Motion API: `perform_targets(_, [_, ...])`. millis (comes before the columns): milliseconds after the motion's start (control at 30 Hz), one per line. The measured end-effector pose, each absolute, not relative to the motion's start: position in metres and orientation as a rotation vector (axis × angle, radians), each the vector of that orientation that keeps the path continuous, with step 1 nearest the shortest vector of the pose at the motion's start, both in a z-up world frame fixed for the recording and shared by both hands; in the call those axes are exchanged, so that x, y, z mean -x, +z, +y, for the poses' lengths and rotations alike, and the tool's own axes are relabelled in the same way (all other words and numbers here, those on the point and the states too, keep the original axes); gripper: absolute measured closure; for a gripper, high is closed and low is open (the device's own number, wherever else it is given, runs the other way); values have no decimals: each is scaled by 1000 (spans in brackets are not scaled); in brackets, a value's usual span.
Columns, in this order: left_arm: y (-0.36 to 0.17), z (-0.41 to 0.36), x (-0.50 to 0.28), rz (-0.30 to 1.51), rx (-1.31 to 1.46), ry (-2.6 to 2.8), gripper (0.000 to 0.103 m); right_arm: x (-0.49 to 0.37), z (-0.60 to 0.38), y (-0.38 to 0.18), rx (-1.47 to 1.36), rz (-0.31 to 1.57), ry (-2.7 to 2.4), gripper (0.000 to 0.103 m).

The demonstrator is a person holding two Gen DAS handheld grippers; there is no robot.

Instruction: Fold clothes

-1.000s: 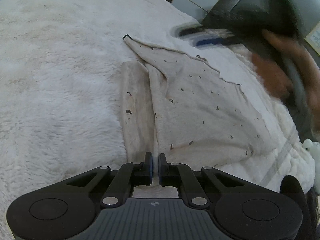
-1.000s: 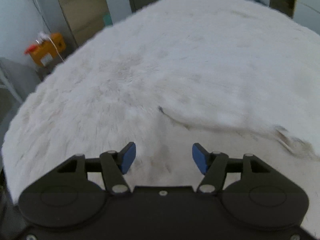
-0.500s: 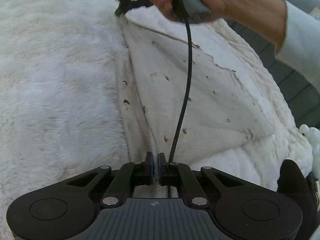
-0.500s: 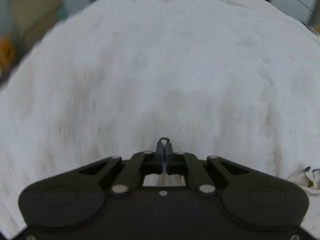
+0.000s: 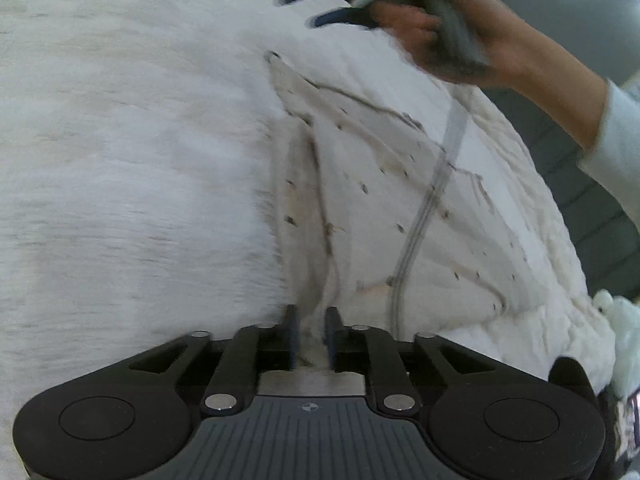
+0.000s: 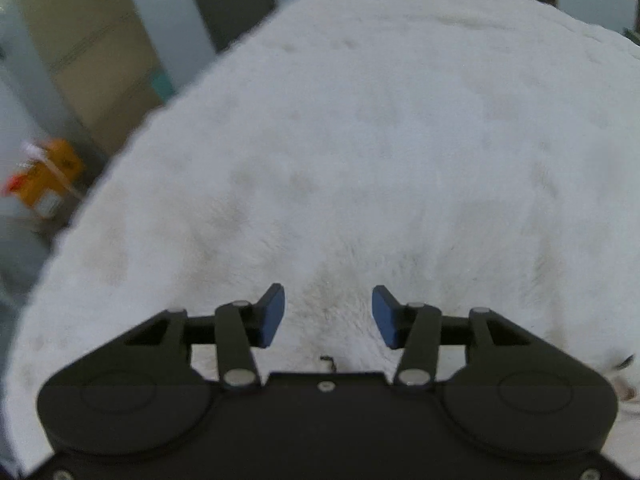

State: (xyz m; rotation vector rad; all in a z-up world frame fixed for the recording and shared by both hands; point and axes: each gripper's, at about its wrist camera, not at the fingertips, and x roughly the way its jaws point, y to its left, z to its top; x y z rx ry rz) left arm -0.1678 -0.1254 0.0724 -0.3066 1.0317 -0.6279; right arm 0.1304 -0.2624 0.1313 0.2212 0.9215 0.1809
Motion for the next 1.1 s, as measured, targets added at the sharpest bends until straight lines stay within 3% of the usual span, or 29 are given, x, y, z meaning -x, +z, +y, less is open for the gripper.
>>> perform_targets(133, [95, -99, 176, 943, 320, -517, 84, -47, -329, 192, -245, 889, 253, 47])
perform_targets(200, [112, -86, 182, 847, 374, -476, 83, 13, -373, 207, -275, 882, 299, 37])
perform_targets(300, [132, -84, 188, 727, 469, -512, 80, 101, -461, 214, -366, 877, 329, 34])
perform_targets(367, [142, -101, 190, 679, 495, -586, 68, 147, -512, 216, -411, 871, 301, 30])
perform_targets(467, [156, -164, 191, 649, 429, -714, 54, 213, -595, 201, -456, 831, 189, 27])
perform_targets(600, [166, -287, 206, 670, 230, -878, 52, 268, -693, 167, -517, 810, -27, 29])
perform_targets(767, [158, -444, 235, 689, -50, -1002, 51, 287, -740, 128, -509, 806, -128, 30])
perform_targets(900, [134, -502, 248, 718, -140, -977, 51, 269, -751, 99, -468, 768, -72, 31])
perform_targets(1100, [110, -588, 294, 630, -211, -1089, 49, 160, -772, 51, -479, 775, -6, 31])
